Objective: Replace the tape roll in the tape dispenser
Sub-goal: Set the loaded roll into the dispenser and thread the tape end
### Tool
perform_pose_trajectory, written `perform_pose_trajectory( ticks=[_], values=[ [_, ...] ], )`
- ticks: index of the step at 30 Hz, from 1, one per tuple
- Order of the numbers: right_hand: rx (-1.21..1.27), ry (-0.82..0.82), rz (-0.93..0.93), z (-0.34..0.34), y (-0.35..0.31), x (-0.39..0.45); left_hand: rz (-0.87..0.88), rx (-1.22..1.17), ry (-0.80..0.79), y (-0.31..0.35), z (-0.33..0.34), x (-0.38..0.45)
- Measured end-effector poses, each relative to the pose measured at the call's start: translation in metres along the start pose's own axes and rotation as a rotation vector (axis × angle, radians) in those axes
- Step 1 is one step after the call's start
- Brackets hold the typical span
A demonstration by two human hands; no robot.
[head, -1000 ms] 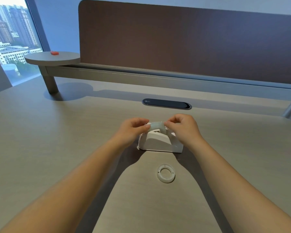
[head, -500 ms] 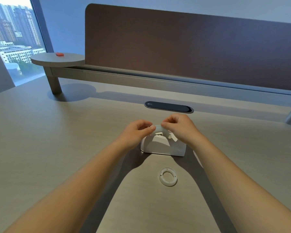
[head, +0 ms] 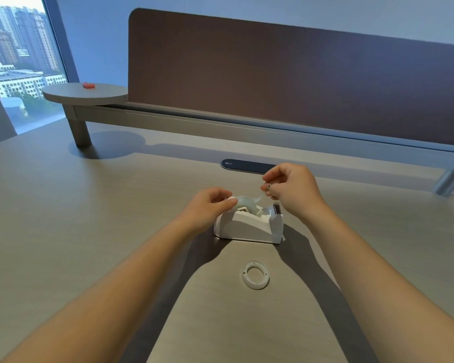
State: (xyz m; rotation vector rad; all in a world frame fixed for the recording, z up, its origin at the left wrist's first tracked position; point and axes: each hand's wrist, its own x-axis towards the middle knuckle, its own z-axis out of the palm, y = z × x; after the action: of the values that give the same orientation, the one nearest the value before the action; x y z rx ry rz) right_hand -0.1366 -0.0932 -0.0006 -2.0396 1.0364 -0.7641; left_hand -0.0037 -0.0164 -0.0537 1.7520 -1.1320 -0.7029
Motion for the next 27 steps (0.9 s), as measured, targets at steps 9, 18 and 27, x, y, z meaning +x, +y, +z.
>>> perform_pose_trajectory(
  ticks=[9,18,27],
  values=[
    [-0.148,-0.124,0.163,-0.011,0.008,0.005,-0.018,0.056,0.009,0.001,0.002,0.003],
    [-0.731,-0.203,0.068,-0.003,0.005,0.007,-0.021,0.092,0.026,0.002,0.004,0.004],
    [-0.456,-0.275,0.183,-0.012,0.007,0.014,-0.009,0.111,0.028,0.002,0.004,0.003]
  ],
)
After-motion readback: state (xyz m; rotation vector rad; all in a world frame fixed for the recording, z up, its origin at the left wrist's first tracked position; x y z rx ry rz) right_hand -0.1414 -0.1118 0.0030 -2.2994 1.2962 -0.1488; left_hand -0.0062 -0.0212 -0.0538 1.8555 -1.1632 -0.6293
